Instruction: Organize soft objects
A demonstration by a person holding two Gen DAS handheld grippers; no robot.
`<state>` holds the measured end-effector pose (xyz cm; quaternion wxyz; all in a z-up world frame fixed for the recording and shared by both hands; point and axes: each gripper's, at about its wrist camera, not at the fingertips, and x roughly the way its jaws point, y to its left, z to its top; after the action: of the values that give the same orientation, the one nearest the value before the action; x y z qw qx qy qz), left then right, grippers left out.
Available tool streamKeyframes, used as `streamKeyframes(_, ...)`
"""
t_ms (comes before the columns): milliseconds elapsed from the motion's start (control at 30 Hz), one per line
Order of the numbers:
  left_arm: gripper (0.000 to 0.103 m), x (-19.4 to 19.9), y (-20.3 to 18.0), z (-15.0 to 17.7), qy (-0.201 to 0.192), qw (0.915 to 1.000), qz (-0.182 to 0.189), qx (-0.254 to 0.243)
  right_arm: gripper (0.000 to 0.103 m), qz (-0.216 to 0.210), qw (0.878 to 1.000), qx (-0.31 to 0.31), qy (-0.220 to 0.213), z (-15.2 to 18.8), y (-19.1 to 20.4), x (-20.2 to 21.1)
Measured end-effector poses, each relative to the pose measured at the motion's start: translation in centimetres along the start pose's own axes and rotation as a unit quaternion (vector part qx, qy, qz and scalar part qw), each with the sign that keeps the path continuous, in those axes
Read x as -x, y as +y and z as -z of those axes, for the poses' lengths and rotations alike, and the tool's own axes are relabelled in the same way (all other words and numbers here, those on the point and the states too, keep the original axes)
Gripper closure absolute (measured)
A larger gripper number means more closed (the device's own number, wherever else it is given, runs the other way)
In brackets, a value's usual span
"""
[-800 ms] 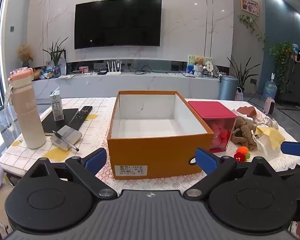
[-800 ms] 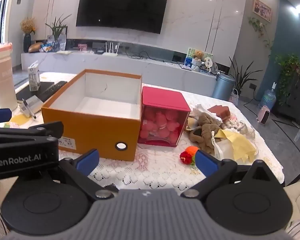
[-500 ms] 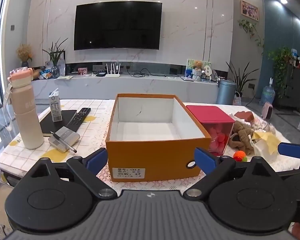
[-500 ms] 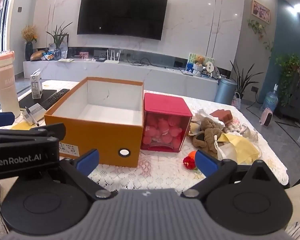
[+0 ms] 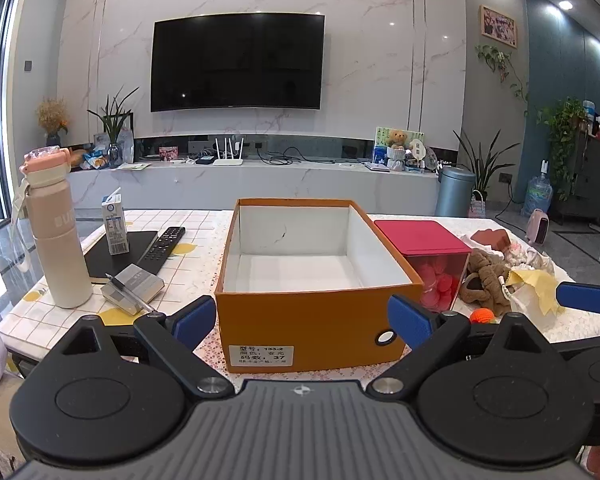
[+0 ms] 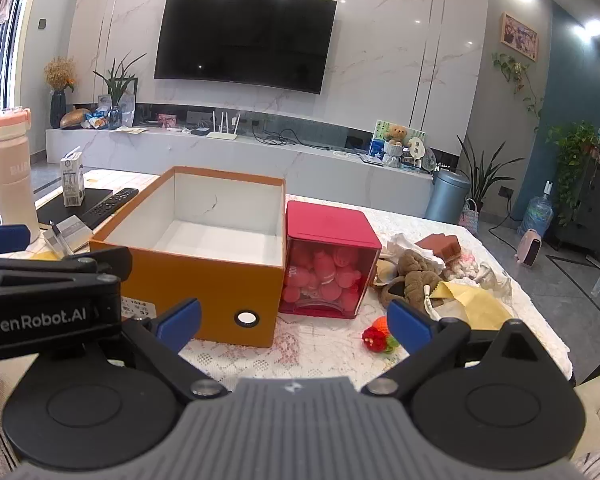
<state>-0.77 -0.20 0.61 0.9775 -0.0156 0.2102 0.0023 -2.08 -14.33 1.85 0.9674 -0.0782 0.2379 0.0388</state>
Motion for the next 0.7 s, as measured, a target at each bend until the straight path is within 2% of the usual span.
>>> streamKeyframes(700,0.000,-0.27,0.25,0.08,0.015,0.9999,0.000,0.004,0.006,0.000,1.000,0.001,0.007,0.14,0.11,-0.26)
